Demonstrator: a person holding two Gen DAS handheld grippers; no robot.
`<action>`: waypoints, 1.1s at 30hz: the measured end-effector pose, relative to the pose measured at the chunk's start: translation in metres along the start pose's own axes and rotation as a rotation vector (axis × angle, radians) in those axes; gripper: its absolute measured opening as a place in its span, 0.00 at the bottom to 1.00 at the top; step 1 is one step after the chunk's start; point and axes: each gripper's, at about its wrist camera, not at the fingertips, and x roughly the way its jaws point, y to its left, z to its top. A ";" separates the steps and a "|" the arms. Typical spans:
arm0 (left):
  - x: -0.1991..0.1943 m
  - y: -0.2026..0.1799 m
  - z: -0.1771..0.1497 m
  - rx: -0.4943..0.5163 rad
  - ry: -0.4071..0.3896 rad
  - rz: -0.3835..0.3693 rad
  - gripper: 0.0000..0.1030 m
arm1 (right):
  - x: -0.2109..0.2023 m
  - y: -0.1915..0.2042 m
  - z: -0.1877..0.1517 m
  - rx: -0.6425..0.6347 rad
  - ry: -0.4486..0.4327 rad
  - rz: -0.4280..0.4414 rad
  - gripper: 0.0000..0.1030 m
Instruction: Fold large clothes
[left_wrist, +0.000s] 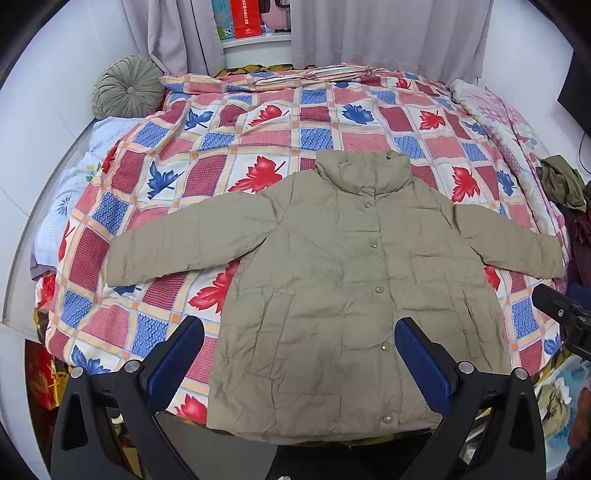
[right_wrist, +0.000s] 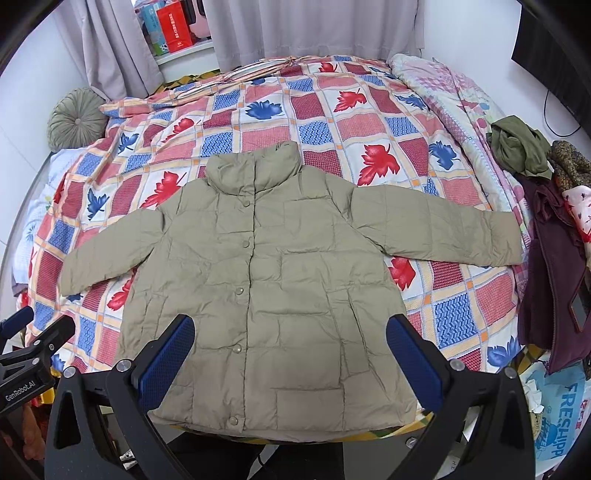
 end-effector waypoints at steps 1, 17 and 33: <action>-0.001 0.001 0.001 -0.001 0.000 -0.001 1.00 | 0.000 0.000 0.000 0.000 0.000 0.001 1.00; -0.001 0.001 0.000 -0.001 -0.002 0.000 1.00 | 0.000 0.002 0.000 0.001 -0.002 -0.001 1.00; -0.001 0.001 -0.001 0.000 -0.004 0.001 1.00 | 0.000 0.002 -0.001 0.000 -0.006 -0.003 1.00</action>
